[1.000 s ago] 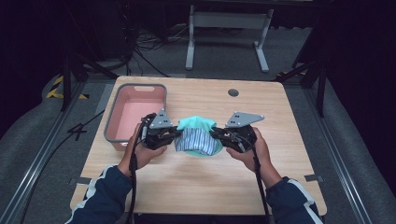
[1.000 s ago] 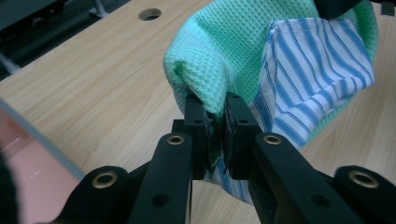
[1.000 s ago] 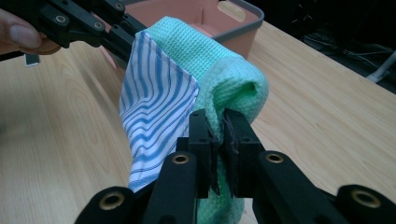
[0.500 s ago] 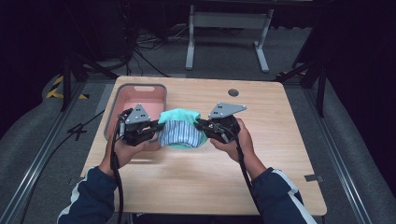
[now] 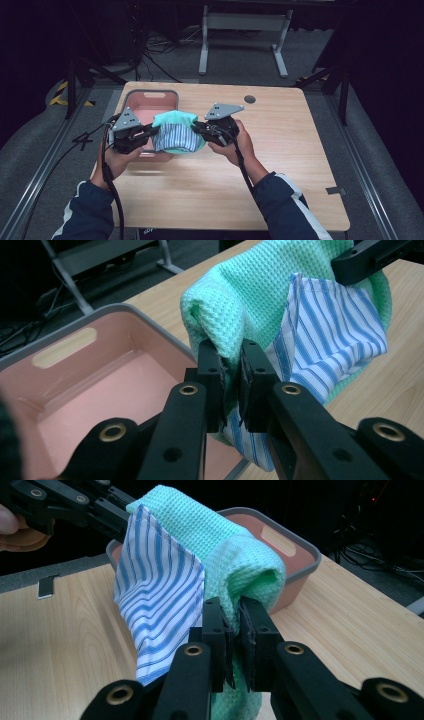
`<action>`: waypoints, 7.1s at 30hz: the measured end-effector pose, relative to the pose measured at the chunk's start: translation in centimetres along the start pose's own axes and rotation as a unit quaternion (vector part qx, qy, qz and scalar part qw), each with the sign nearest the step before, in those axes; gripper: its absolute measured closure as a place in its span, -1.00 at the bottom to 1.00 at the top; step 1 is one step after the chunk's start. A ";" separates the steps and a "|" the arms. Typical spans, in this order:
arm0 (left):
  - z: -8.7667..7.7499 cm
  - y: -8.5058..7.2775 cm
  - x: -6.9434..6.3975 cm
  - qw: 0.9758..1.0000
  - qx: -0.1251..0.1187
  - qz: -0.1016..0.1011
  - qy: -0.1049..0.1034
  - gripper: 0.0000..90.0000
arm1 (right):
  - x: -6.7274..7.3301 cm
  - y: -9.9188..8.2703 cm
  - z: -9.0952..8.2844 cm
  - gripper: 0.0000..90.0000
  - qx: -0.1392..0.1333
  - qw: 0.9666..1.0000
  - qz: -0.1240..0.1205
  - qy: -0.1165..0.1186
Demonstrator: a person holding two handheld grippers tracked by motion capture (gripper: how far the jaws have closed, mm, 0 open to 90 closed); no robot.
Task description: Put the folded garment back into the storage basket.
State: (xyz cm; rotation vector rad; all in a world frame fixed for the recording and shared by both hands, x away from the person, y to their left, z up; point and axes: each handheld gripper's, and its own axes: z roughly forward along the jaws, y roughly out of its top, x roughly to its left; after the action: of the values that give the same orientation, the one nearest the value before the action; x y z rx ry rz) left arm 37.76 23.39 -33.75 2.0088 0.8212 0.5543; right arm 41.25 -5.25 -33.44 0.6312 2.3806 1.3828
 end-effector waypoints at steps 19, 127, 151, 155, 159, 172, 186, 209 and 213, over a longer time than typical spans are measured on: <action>-2.7 -1.2 2.5 0.998 -0.018 -0.027 0.053 0.83 | 1.0 2.9 4.1 0.83 -0.007 1.000 -0.008 0.020; 0.2 -2.8 -5.2 0.998 -0.006 0.038 0.059 -0.28 | -0.1 -1.9 2.8 -0.35 0.100 0.990 -0.036 -0.091; 3.9 -3.2 -10.6 0.993 0.043 0.104 -0.017 -0.58 | -0.3 -6.7 -3.5 -0.48 0.118 0.984 -0.059 -0.119; 4.5 -3.6 -11.1 0.991 0.057 0.119 -0.023 -0.58 | -0.3 -8.1 -4.1 -0.49 0.126 0.982 -0.065 -0.122; 5.1 -4.2 -11.1 0.989 0.066 0.126 -0.027 -0.59 | -0.4 -9.4 -4.7 -0.49 0.131 0.982 -0.060 -0.123; 7.2 -6.8 -11.9 0.983 0.100 0.141 -0.065 -0.59 | -0.9 -14.0 -7.4 -0.47 0.125 0.982 -0.051 -0.129; 8.9 -8.2 -12.2 0.976 0.122 0.148 -0.100 -0.61 | -2.1 -19.3 -10.3 -0.48 0.136 0.981 -0.009 -0.137; 12.2 -8.6 -11.3 0.972 0.125 0.091 -0.175 -0.67 | -3.2 -25.2 -13.9 -0.55 0.116 0.978 0.119 -0.124; 12.2 -8.6 -11.3 0.972 0.126 0.091 -0.176 -0.68 | -3.4 -25.2 -13.8 -0.61 0.120 0.977 0.122 -0.124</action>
State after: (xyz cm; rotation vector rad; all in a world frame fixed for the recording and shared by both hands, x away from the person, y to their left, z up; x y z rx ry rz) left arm 35.03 11.81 -48.28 2.3429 0.5120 0.1881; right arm 32.12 -28.16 -48.64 1.1255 2.3404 1.0343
